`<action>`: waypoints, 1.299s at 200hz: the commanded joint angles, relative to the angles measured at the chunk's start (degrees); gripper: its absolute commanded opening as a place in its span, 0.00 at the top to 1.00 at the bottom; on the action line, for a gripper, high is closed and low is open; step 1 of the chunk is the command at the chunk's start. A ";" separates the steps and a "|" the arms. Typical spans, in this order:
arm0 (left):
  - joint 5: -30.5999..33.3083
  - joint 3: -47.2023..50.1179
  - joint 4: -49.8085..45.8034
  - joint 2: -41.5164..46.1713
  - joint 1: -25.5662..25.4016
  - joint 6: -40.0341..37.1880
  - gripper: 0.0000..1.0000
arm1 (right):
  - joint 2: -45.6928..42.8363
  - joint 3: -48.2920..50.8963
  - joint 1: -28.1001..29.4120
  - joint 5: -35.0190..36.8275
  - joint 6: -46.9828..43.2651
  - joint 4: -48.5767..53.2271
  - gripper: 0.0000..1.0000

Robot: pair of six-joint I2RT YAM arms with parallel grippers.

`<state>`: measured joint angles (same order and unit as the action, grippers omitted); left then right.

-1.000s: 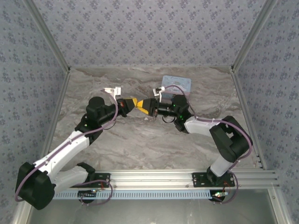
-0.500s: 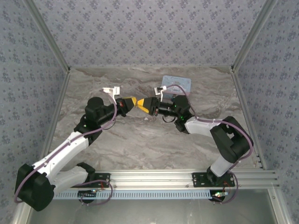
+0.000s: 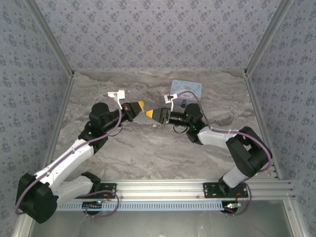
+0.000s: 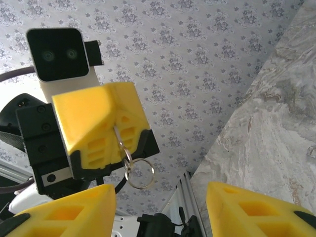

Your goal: Unlock the padlock with the key

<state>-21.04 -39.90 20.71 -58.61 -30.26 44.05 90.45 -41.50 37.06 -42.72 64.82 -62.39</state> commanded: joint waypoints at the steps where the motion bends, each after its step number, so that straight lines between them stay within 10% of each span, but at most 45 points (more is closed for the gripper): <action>1: -0.33 0.27 3.29 0.07 0.27 1.39 1.00 | 0.97 -1.96 0.40 -0.39 -1.85 -3.41 0.47; 260: -0.95 0.26 4.63 -1.93 0.26 2.77 1.00 | 0.51 -4.68 0.89 2.54 -2.19 -1.59 0.72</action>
<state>-21.17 -39.90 22.65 -60.23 -30.26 46.19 90.87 -44.53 37.91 -41.30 63.35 -63.90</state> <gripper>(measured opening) 0.042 0.284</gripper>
